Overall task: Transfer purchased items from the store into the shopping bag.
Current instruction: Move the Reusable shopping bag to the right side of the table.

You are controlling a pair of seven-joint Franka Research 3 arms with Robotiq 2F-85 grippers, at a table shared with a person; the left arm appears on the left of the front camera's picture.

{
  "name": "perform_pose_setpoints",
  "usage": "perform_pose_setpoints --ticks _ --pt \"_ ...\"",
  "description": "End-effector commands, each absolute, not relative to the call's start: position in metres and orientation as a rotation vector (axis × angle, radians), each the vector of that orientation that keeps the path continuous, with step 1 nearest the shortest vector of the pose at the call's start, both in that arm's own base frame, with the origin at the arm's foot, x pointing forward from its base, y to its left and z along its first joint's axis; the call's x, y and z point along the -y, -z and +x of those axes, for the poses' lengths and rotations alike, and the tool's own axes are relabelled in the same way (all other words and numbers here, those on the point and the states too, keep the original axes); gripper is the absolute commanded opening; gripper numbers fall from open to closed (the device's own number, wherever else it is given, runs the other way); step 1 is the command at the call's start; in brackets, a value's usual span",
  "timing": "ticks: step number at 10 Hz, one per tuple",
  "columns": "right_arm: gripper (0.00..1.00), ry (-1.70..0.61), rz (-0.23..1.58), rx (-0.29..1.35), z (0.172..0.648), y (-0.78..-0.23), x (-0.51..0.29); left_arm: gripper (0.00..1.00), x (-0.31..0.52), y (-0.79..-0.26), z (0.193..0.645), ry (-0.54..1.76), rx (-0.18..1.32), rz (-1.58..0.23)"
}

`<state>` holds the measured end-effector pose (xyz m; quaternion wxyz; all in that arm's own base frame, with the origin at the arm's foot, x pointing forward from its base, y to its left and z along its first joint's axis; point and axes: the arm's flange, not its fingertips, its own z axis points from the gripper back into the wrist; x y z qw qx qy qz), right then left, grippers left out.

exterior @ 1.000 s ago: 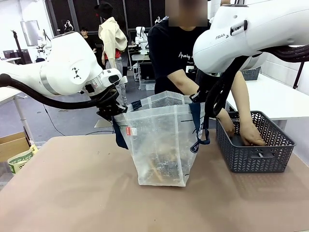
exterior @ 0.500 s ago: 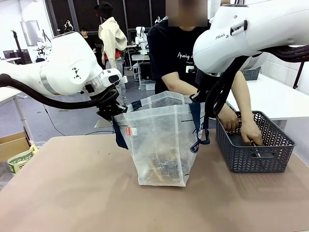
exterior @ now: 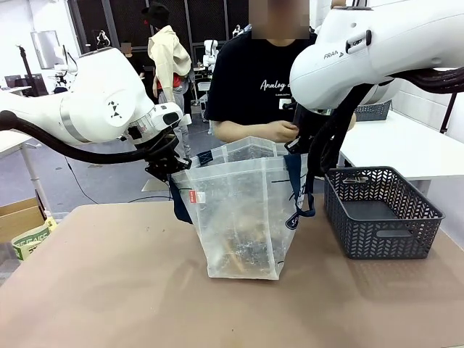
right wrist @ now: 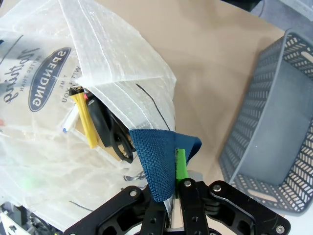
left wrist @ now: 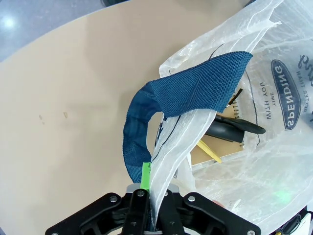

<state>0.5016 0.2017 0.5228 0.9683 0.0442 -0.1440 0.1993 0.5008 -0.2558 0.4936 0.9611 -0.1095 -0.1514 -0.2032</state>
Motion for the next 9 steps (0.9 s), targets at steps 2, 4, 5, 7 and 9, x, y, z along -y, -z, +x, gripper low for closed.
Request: perform_pose_setpoints --ticks 2,4,5,7,9 --pt "0.0 -0.401 0.089 0.296 0.5018 -0.5246 -0.2004 0.0 0.2543 -0.4936 0.5015 0.41 0.308 -0.221" --pt "0.0 -0.401 0.089 0.296 0.5018 -0.5246 -0.2004 0.0 0.2543 -0.4936 0.5015 0.41 0.308 -0.221" --pt "0.0 -0.401 0.089 0.296 0.5018 -0.5246 -0.2004 0.0 0.2543 -0.4936 0.5015 0.41 0.308 -0.221" --pt "0.0 -0.401 0.089 0.296 0.5018 -0.5246 -0.2004 0.0 0.2543 -0.4936 0.5015 0.41 0.308 -0.221" --pt "0.0 -0.401 0.089 0.296 0.5018 -0.5246 -0.2004 0.0 0.2543 -0.4936 0.5015 0.41 0.308 -0.221"
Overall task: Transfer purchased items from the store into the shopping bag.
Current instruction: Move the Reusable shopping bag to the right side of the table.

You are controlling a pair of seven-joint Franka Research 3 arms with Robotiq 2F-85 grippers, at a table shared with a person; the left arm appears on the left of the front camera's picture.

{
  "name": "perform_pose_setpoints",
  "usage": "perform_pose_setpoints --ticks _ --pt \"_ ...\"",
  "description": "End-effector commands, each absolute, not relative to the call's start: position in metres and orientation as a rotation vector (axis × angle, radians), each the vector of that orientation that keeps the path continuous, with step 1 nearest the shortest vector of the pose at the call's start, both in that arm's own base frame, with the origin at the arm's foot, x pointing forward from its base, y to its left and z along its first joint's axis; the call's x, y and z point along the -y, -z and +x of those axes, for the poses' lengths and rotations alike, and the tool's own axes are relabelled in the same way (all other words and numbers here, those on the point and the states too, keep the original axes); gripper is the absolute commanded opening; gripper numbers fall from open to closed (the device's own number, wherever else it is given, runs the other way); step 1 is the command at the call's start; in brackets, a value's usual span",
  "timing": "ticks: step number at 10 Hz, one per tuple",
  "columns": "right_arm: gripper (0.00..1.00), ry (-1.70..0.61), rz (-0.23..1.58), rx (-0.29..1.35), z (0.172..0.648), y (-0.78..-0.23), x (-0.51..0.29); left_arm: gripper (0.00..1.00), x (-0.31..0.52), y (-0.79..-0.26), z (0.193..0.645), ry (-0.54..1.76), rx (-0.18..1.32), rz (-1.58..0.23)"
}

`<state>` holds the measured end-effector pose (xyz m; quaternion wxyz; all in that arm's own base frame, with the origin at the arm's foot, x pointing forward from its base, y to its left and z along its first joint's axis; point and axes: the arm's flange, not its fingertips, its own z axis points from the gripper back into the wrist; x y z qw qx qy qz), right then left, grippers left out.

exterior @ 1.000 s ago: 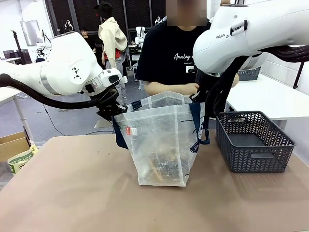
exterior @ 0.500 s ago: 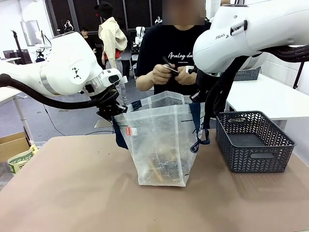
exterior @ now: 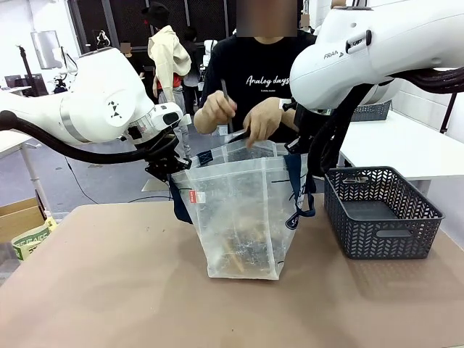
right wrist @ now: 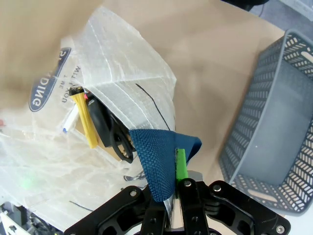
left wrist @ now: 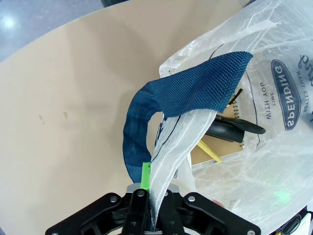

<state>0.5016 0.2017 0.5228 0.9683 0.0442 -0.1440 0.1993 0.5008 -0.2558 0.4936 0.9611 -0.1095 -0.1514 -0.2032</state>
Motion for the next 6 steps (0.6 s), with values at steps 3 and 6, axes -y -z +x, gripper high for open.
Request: perform_pose_setpoints --ticks 3,6 --pt "0.0 -0.401 0.089 0.296 0.5018 -0.5246 -0.2004 0.0 0.2543 -0.4936 0.5015 0.41 0.308 -0.221" --pt "0.0 -0.401 0.089 0.296 0.5018 -0.5246 -0.2004 0.0 0.2543 -0.4936 0.5015 0.41 0.308 -0.221"
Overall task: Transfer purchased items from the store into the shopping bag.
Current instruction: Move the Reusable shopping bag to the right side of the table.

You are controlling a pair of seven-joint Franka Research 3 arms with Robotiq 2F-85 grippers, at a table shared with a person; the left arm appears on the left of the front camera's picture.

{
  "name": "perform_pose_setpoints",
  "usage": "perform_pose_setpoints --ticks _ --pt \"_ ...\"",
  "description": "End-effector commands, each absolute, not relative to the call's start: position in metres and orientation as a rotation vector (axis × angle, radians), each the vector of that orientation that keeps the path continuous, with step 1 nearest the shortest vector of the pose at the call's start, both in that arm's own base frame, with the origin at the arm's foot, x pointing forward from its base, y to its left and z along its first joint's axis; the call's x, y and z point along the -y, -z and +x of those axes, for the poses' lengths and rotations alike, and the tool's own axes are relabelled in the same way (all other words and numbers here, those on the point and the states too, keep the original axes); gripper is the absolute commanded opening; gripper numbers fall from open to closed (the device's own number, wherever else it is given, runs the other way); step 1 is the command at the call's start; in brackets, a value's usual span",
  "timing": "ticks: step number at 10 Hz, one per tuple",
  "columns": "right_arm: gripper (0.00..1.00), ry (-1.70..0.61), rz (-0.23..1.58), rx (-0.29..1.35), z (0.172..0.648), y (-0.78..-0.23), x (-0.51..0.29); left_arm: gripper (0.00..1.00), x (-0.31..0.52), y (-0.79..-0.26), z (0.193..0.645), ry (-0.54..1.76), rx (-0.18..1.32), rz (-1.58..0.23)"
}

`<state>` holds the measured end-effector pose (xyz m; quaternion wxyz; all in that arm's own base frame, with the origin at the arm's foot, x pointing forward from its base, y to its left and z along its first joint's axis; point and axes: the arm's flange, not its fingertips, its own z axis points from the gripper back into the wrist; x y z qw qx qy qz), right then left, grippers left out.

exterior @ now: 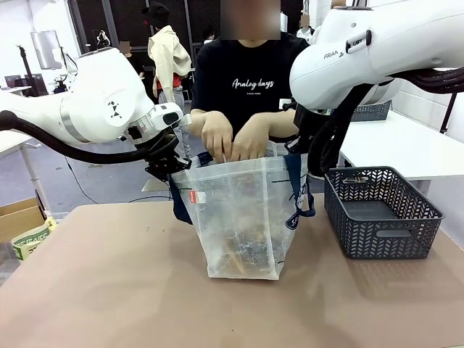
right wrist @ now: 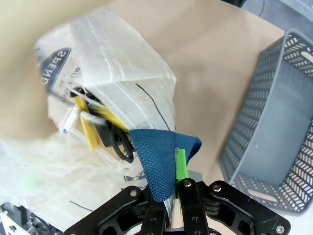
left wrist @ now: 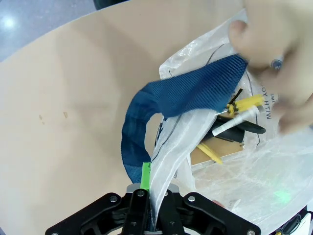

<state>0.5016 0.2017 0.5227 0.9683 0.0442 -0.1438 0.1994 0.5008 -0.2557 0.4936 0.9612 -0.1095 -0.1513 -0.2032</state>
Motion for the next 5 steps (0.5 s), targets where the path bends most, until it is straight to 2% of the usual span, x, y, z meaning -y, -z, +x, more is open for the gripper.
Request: perform_pose_setpoints --ticks 1,5 --pt "0.0 -0.401 0.089 0.296 0.5018 -0.5246 -0.2004 0.0 0.2543 -0.4936 0.5015 0.41 0.308 -0.221" --pt "0.0 -0.401 0.089 0.296 0.5018 -0.5246 -0.2004 0.0 0.2543 -0.4936 0.5015 0.41 0.308 -0.221"
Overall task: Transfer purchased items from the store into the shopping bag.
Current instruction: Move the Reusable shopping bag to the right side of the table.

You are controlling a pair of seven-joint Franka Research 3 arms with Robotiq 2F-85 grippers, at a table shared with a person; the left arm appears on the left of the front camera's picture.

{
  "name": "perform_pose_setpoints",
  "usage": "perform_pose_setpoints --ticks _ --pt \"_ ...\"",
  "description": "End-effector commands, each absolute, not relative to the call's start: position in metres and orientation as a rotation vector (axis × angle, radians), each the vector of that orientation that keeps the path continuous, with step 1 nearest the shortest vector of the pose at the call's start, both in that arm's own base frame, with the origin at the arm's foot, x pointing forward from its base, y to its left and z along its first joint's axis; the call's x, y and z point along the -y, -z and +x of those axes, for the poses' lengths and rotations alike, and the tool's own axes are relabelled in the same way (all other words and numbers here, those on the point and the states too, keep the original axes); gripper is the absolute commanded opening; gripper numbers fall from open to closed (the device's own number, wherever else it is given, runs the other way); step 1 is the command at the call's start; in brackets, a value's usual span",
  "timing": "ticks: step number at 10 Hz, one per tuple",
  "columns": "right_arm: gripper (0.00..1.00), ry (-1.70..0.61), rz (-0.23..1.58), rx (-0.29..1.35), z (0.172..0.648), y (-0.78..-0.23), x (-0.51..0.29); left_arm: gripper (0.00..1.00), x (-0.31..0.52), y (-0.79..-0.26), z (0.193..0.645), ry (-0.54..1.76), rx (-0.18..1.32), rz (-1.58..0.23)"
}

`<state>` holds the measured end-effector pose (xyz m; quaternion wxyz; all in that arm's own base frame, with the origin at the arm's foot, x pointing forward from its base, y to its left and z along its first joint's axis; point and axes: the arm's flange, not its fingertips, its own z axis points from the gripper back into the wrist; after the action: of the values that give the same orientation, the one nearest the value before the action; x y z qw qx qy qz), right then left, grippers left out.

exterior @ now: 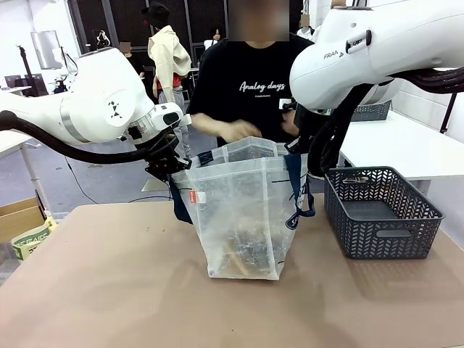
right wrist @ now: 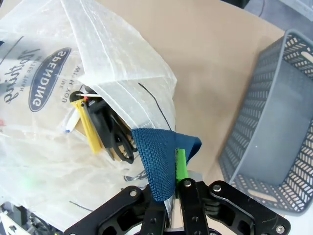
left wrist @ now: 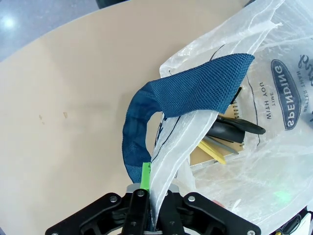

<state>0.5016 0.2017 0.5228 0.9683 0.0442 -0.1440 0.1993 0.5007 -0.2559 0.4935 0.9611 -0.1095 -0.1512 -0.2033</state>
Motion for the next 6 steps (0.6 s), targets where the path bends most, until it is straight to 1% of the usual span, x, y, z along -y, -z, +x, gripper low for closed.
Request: perform_pose_setpoints --ticks 1,6 --pt "0.0 -0.401 0.089 0.296 0.5018 -0.5246 -0.2004 0.0 0.2543 -0.4936 0.5015 0.41 0.308 -0.221" --pt "0.0 -0.401 0.089 0.296 0.5018 -0.5246 -0.2004 0.0 0.2543 -0.4936 0.5015 0.41 0.308 -0.221"
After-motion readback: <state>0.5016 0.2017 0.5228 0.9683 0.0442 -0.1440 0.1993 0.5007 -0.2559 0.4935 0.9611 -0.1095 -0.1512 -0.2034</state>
